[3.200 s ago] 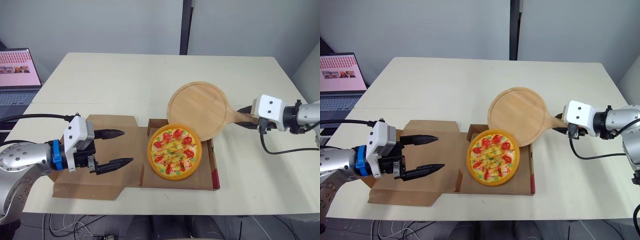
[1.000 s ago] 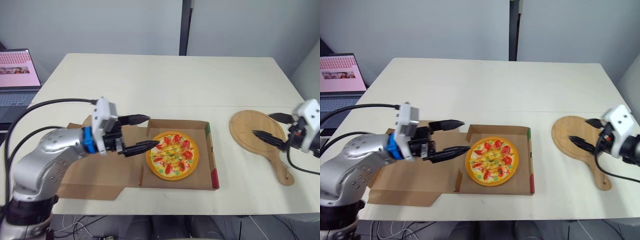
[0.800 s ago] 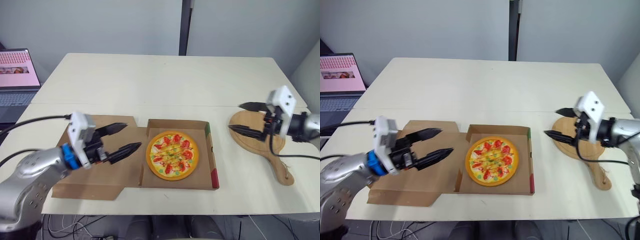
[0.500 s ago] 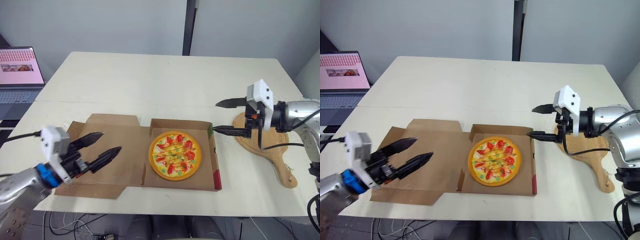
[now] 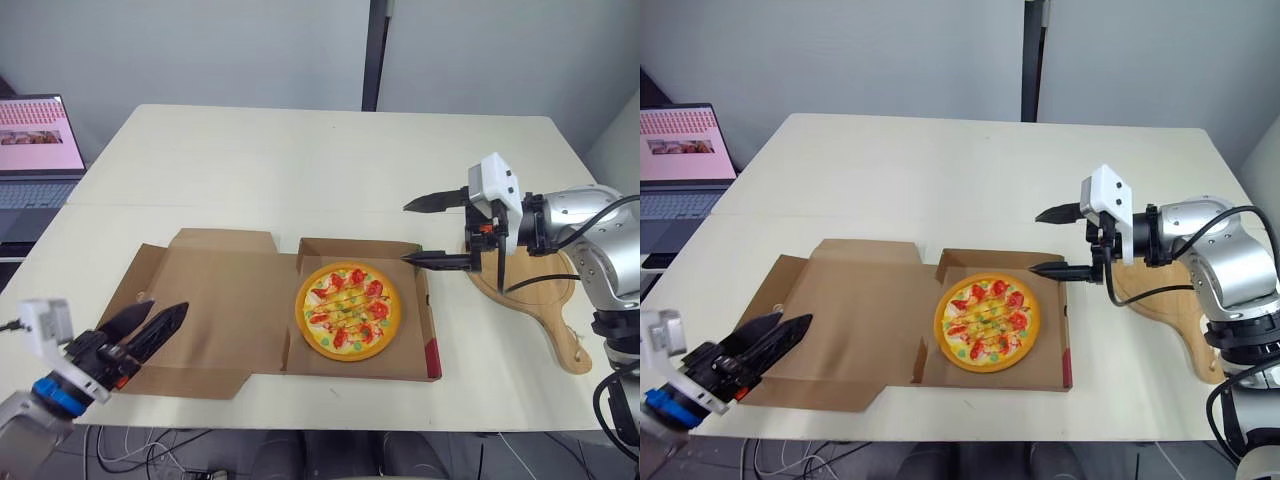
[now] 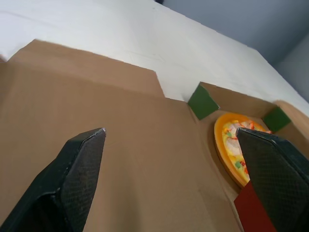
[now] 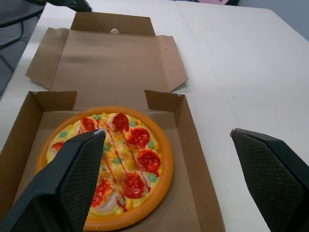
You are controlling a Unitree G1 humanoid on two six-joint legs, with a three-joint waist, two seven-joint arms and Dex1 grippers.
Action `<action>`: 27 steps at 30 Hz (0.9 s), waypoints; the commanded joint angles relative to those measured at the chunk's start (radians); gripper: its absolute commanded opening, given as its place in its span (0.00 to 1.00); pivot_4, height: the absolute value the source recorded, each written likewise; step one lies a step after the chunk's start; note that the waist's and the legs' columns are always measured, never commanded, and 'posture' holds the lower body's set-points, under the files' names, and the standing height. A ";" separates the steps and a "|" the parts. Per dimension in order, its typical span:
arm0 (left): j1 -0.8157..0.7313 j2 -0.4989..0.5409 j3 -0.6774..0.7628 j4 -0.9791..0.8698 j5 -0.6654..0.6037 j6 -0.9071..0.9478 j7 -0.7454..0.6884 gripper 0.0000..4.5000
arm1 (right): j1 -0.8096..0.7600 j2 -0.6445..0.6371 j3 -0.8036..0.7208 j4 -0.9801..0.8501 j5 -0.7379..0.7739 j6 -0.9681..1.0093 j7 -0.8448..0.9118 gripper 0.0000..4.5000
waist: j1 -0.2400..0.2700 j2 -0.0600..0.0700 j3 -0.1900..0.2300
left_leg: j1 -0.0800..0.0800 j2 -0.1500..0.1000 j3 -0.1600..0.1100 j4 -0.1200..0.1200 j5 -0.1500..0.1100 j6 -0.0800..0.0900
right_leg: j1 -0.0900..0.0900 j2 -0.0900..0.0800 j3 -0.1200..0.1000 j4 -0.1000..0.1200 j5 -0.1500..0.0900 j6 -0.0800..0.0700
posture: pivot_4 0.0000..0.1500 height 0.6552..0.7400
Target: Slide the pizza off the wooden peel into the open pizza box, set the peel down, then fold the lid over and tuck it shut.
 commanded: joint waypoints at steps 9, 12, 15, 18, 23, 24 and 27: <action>0.312 -0.145 0.048 -0.072 -0.589 -0.012 0.340 1.00 | -0.044 0.019 0.026 -0.026 0.010 -0.017 0.069 0.99 | -0.010 -0.002 0.000 | 0.000 -0.001 -0.001 0.000 0.000 0.000 | 0.001 0.000 0.000 0.000 0.000 0.000 | 1.00 1.00; 0.349 -0.192 -0.023 -0.080 -0.634 -0.042 0.443 1.00 | -0.047 0.020 0.031 -0.007 -0.001 -0.028 0.074 0.99 | -0.010 -0.002 0.000 | 0.000 -0.002 -0.001 0.000 0.000 0.000 | 0.001 0.000 0.000 -0.001 0.000 0.000 | 1.00 1.00; 0.359 -0.232 -0.080 -0.089 -0.656 -0.080 0.517 1.00 | -0.048 0.017 0.030 -0.004 -0.003 -0.030 0.077 0.99 | -0.007 -0.004 0.000 | 0.000 -0.004 0.000 0.001 0.000 0.000 | 0.001 0.003 0.000 -0.001 -0.001 -0.001 | 1.00 1.00; 0.361 -0.264 -0.113 -0.081 -0.654 -0.115 0.556 1.00 | -0.052 0.014 0.029 -0.002 -0.004 -0.029 0.080 0.99 | -0.008 -0.004 0.000 | 0.000 -0.005 0.001 0.000 0.000 0.000 | 0.001 0.003 0.000 -0.001 -0.002 -0.003 | 1.00 1.00; 0.359 -0.319 -0.160 -0.087 -0.667 -0.173 0.588 1.00 | -0.055 0.009 0.028 -0.003 -0.004 -0.025 0.090 0.99 | -0.009 -0.004 0.000 | 0.001 -0.004 0.003 0.000 0.000 0.000 | 0.000 0.005 0.000 -0.001 -0.002 -0.004 | 1.00 1.00; 0.373 -0.336 -0.174 -0.104 -0.657 -0.179 0.585 1.00 | -0.058 0.007 0.027 -0.003 -0.001 -0.021 0.094 0.99 | -0.008 -0.004 0.000 | 0.001 -0.004 0.003 0.000 0.000 0.000 | 0.000 0.005 0.001 -0.001 -0.002 -0.004 | 1.00 1.00; 0.420 -0.385 -0.198 -0.170 -0.619 -0.201 0.540 1.00 | -0.062 0.002 0.026 0.002 0.000 -0.019 0.104 0.99 | -0.010 -0.004 0.000 | 0.001 -0.004 0.004 0.000 0.000 0.000 | 0.000 0.005 0.001 -0.002 -0.002 -0.004 | 1.00 1.00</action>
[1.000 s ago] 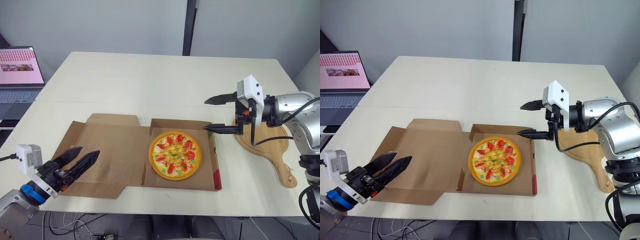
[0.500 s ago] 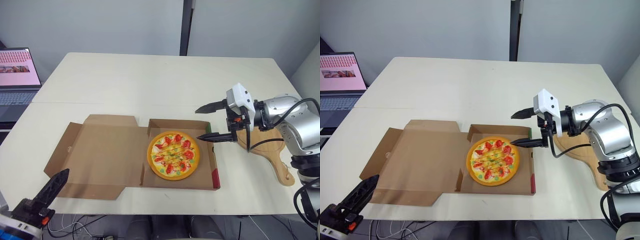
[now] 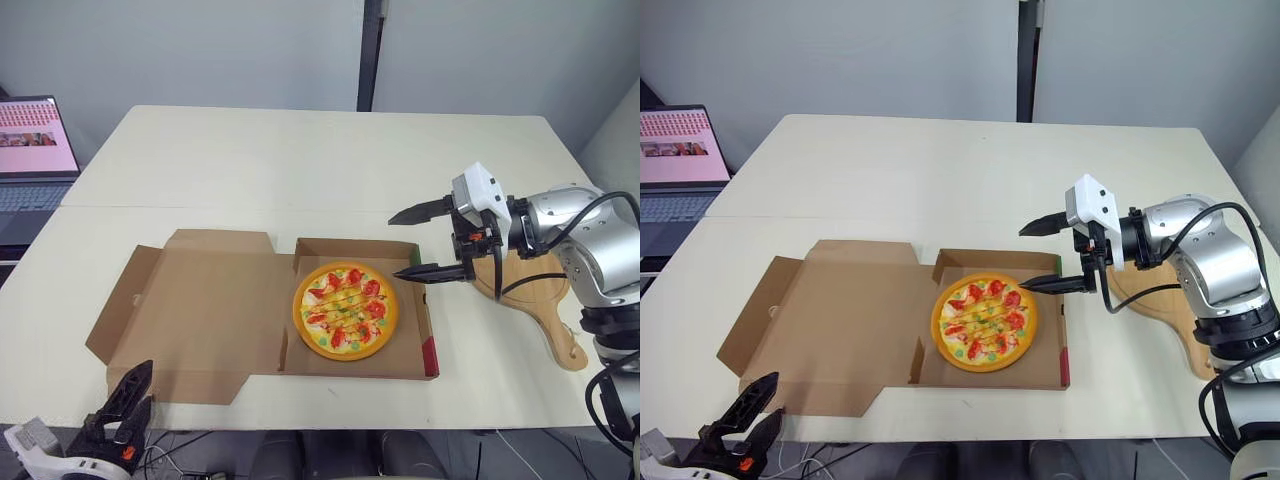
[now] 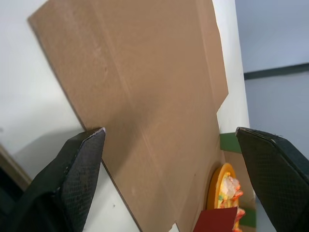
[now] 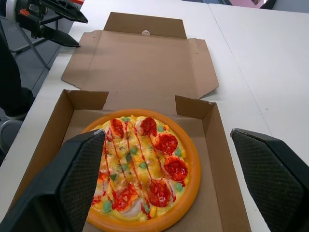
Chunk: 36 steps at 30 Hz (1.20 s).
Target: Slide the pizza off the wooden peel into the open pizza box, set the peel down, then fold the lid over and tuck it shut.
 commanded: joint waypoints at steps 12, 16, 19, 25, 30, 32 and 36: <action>0.031 -0.083 -0.062 -0.055 0.062 -0.142 -0.004 1.00 | -0.051 -0.014 -0.005 0.016 -0.002 -0.014 0.046 0.99 | -0.003 -0.001 0.001 | 0.000 0.001 0.002 0.000 0.000 0.000 | 0.000 0.002 0.001 -0.001 -0.005 -0.007 | 1.00 1.00; 0.010 -0.078 -0.088 -0.031 0.058 -0.146 0.020 1.00 | -0.060 -0.014 -0.004 0.017 -0.002 -0.011 0.055 0.99 | -0.003 -0.001 0.001 | 0.000 0.001 0.002 0.000 0.000 0.000 | 0.000 0.002 0.000 -0.001 -0.004 -0.006 | 1.00 1.00; -0.005 -0.079 -0.099 -0.018 0.068 -0.154 0.023 1.00 | -0.064 -0.016 -0.005 0.012 0.004 -0.007 0.060 0.99 | -0.003 -0.001 0.001 | 0.000 0.001 0.002 0.000 0.000 0.000 | 0.000 0.002 0.000 -0.001 -0.004 -0.006 | 1.00 1.00; -0.089 -0.032 -0.052 0.031 0.072 -0.187 0.020 1.00 | -0.069 -0.008 -0.014 -0.030 0.059 0.034 0.088 0.99 | 0.000 0.000 0.001 | 0.000 0.001 0.002 0.000 0.000 0.000 | 0.000 0.003 0.000 0.000 -0.004 -0.005 | 1.00 1.00; -0.114 -0.023 -0.058 0.046 0.091 -0.187 -0.005 1.00 | -0.075 -0.001 -0.011 -0.043 0.071 0.045 0.085 0.99 | 0.000 0.000 0.001 | 0.000 0.001 0.001 0.000 0.000 0.000 | 0.000 0.004 0.000 0.000 -0.002 -0.002 | 1.00 1.00; -0.118 -0.031 -0.059 0.046 0.096 -0.193 -0.011 1.00 | -0.075 0.000 -0.011 -0.042 0.068 0.045 0.086 0.99 | 0.000 0.000 0.001 | 0.000 0.001 0.001 0.000 0.000 0.000 | 0.000 0.004 0.000 0.000 -0.002 -0.002 | 1.00 1.00; -0.097 -0.045 -0.053 0.044 0.106 -0.191 -0.029 0.81 | -0.076 0.003 -0.010 -0.036 0.062 0.039 0.086 1.00 | -0.001 0.000 0.001 | 0.000 0.001 0.001 0.000 0.000 0.000 | 0.000 0.004 0.000 0.000 -0.002 -0.002 | 1.00 1.00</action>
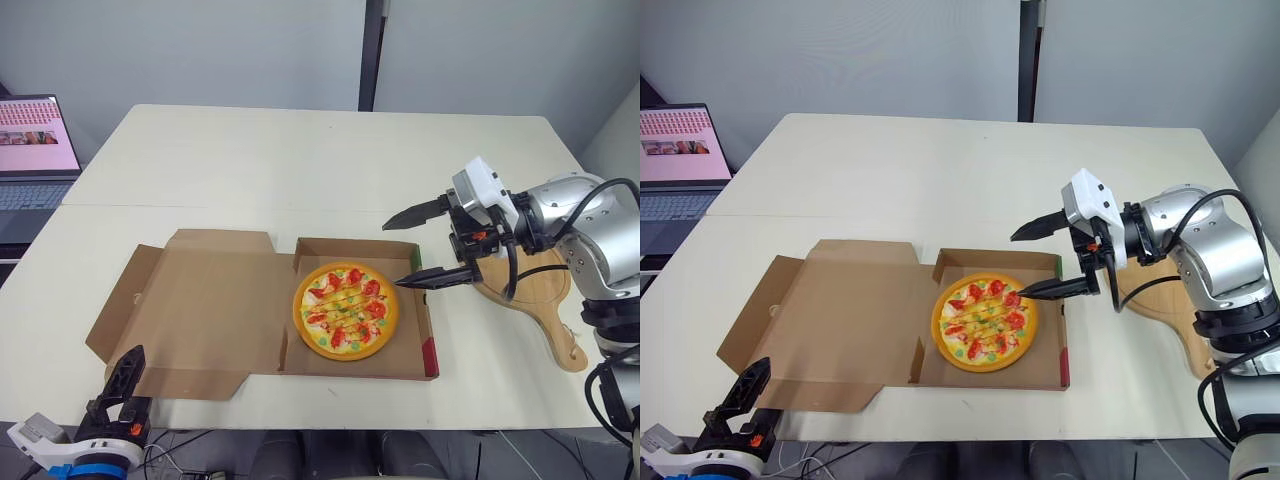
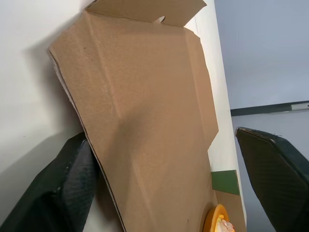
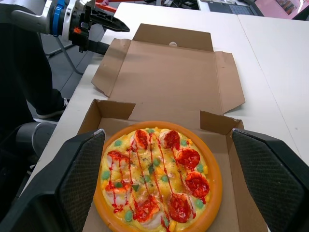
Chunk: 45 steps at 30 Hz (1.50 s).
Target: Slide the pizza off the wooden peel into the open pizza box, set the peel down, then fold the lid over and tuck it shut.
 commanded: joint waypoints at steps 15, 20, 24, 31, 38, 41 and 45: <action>0.011 0.125 0.081 0.042 0.075 0.030 -0.133 0.00 | -0.022 0.001 -0.026 -0.002 -0.010 -0.034 -0.016 1.00 | -0.001 -0.001 0.000 | 0.000 0.001 0.000 0.000 0.000 0.000 | -0.001 0.000 0.000 0.000 0.000 0.000 | 1.00 1.00; -0.014 0.207 0.107 0.015 0.160 0.039 -0.171 0.00 | -0.010 0.005 -0.025 0.030 -0.052 -0.058 -0.076 1.00 | -0.001 -0.001 0.000 | 0.000 0.001 0.000 -0.001 0.000 0.000 | -0.001 0.000 0.000 0.000 0.000 0.000 | 1.00 1.00; -0.086 0.306 0.120 -0.071 0.246 0.036 -0.154 0.00 | -0.015 0.010 -0.019 0.092 -0.127 -0.086 -0.154 1.00 | 0.004 -0.001 0.000 | 0.000 0.000 0.000 -0.001 0.000 0.000 | -0.001 0.000 0.000 0.000 -0.002 -0.004 | 1.00 1.00; -0.213 0.480 0.156 -0.178 0.297 0.053 -0.163 0.00 | -0.061 0.052 0.013 0.259 -0.291 -0.188 -0.285 1.00 | 0.009 0.000 0.001 | 0.000 0.000 0.000 -0.001 0.000 0.000 | -0.001 -0.001 0.001 0.000 0.001 0.000 | 1.00 1.00; -0.276 0.604 0.209 -0.233 0.308 0.064 -0.185 0.00 | -0.135 0.101 0.078 0.472 -0.465 -0.322 -0.380 1.00 | -0.001 0.000 0.001 | 0.000 0.001 0.000 -0.002 0.000 0.000 | -0.002 -0.002 0.000 0.001 0.001 0.000 | 1.00 1.00; -0.294 0.633 0.219 -0.249 0.314 0.070 -0.192 0.00 | -0.148 0.111 0.122 0.556 -0.561 -0.426 -0.428 1.00 | -0.002 0.000 0.001 | 0.000 0.000 0.000 -0.002 0.000 0.000 | -0.002 -0.002 0.000 0.001 0.001 0.000 | 1.00 1.00; -0.295 0.634 0.223 -0.238 0.341 0.077 -0.205 0.00 | -0.136 0.125 0.156 0.617 -0.620 -0.513 -0.431 0.86 | -0.003 0.001 0.002 | 0.000 0.000 0.000 -0.002 0.000 0.000 | -0.002 -0.003 0.000 0.001 0.001 0.001 | 1.00 1.00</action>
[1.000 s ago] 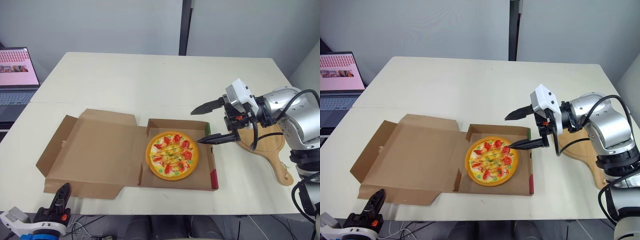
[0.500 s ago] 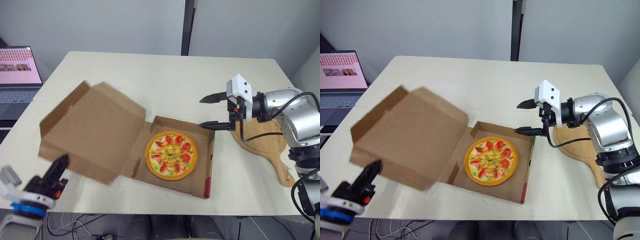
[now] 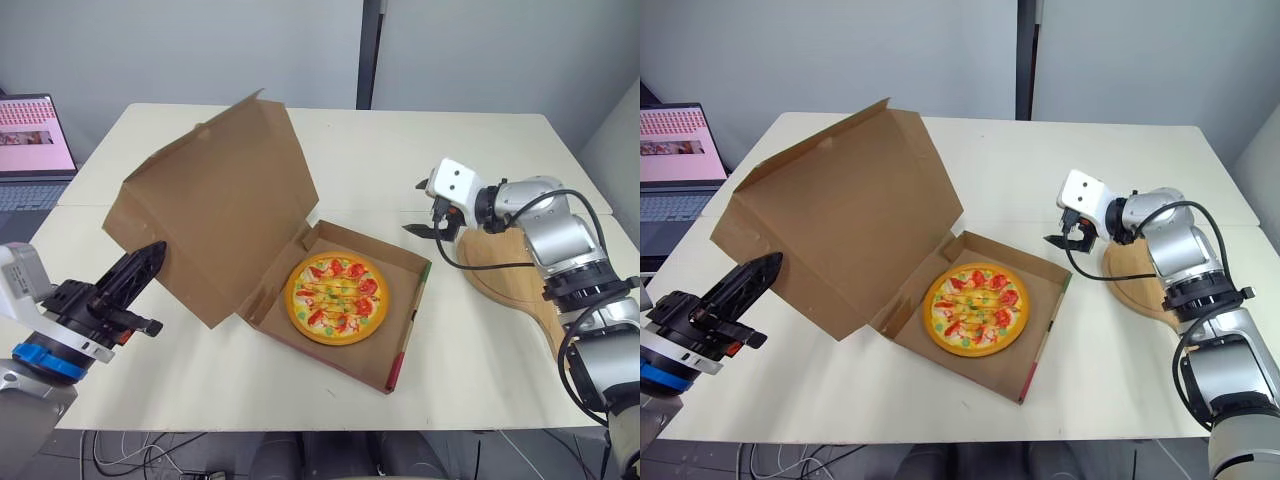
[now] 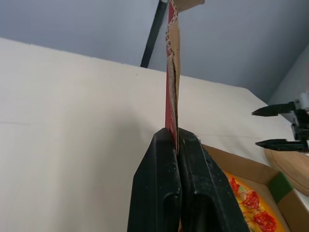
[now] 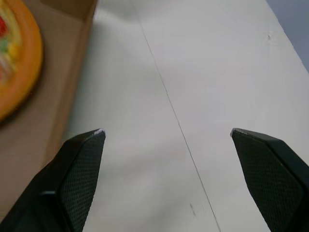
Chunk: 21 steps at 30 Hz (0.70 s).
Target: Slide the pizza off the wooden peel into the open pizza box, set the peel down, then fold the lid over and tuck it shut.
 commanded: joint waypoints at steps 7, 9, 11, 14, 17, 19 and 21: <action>-0.078 0.019 -0.004 0.064 0.103 0.004 -0.067 0.00 | 0.037 -0.023 0.057 0.052 -0.059 -0.185 0.130 0.32 | 0.001 0.000 0.000 | 0.000 0.000 0.000 0.000 0.000 0.000 | 0.000 0.000 -0.001 0.000 0.000 0.000 | 1.00 1.00; -0.116 0.033 -0.026 0.098 0.141 0.011 -0.099 0.00 | 0.051 -0.034 0.057 0.035 -0.042 -0.185 0.183 0.16 | 0.001 0.001 0.000 | 0.000 0.000 0.000 0.000 0.000 0.000 | 0.000 0.000 -0.001 0.000 0.000 0.000 | 1.00 1.00; -0.159 0.049 -0.054 0.140 0.189 0.013 -0.137 0.00 | 0.065 -0.045 0.059 0.013 -0.030 -0.187 0.235 0.01 | 0.001 0.001 0.001 | 0.000 0.000 0.000 0.000 0.000 0.000 | 0.000 0.000 -0.001 0.000 0.000 0.001 | 1.00 1.00; -0.229 0.073 -0.107 0.206 0.285 0.012 -0.197 0.00 | 0.096 -0.060 0.053 -0.056 0.007 -0.160 0.316 0.00 | 0.002 0.001 0.001 | 0.000 0.000 0.000 0.000 0.000 0.000 | 0.001 0.000 -0.001 0.001 0.000 0.001 | 1.00 1.00; -0.322 0.087 -0.187 0.284 0.393 -0.002 -0.261 0.00 | 0.137 -0.070 0.037 -0.157 0.058 -0.085 0.369 0.00 | 0.002 0.001 0.001 | 0.000 0.000 -0.001 0.000 0.000 0.000 | 0.001 0.000 -0.002 0.001 0.000 0.001 | 1.00 1.00; -0.401 0.070 -0.243 0.345 0.443 -0.020 -0.304 0.00 | 0.165 -0.076 0.032 -0.221 0.075 -0.033 0.379 0.00 | 0.004 0.001 0.001 | 0.000 0.000 -0.002 0.000 0.000 0.000 | 0.001 0.000 -0.002 0.001 0.001 0.001 | 1.00 1.00; -0.470 0.056 -0.301 0.405 0.503 -0.048 -0.356 0.00 | 0.192 -0.080 0.029 -0.282 0.081 0.009 0.375 0.00 | 0.007 0.001 0.001 | 0.000 0.000 -0.003 0.000 0.000 0.000 | 0.001 0.000 -0.002 0.001 0.001 0.001 | 1.00 1.00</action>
